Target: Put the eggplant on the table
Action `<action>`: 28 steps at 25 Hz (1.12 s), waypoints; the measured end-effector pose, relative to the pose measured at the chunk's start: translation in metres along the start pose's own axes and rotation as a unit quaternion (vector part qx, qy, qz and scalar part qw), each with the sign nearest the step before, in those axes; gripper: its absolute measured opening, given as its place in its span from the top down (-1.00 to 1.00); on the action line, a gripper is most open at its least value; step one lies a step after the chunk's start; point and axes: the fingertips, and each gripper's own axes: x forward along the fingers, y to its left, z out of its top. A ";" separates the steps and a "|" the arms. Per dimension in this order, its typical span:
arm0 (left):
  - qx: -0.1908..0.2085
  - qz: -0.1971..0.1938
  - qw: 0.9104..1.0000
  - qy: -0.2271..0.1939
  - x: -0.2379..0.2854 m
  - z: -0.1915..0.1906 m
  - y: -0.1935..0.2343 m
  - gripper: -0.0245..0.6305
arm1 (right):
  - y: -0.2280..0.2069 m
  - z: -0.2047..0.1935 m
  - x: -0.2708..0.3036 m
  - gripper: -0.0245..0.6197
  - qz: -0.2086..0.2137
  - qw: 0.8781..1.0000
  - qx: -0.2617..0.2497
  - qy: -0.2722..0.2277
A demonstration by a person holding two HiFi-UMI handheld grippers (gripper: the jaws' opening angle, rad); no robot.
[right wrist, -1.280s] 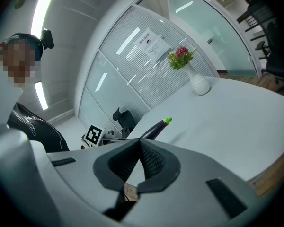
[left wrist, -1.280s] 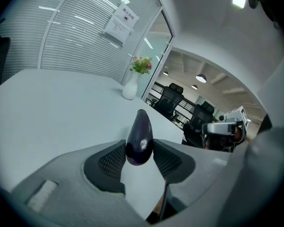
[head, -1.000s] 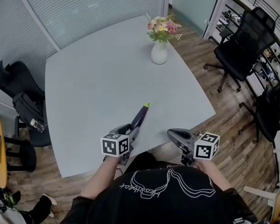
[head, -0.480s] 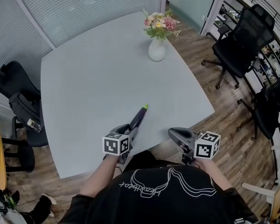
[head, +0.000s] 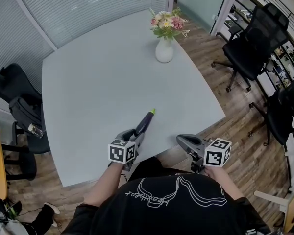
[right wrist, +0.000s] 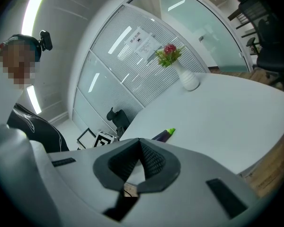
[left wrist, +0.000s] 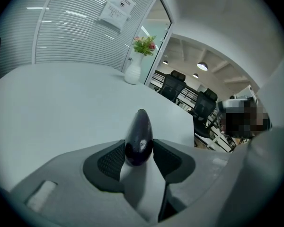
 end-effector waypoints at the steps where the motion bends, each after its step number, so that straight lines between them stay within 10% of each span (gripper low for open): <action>1: 0.001 0.002 1.000 0.000 0.001 -0.001 0.000 0.35 | 0.000 -0.001 -0.001 0.90 0.000 1.000 0.000 -0.001; 20: -0.001 0.027 0.999 -0.043 -0.043 0.012 -0.024 0.24 | 0.023 -0.009 -0.046 0.90 -0.006 0.999 -0.030 -0.023; 28: -0.004 -0.035 0.994 -0.105 -0.107 0.036 -0.104 0.31 | 0.066 -0.007 -0.068 0.90 0.011 0.995 -0.096 -0.025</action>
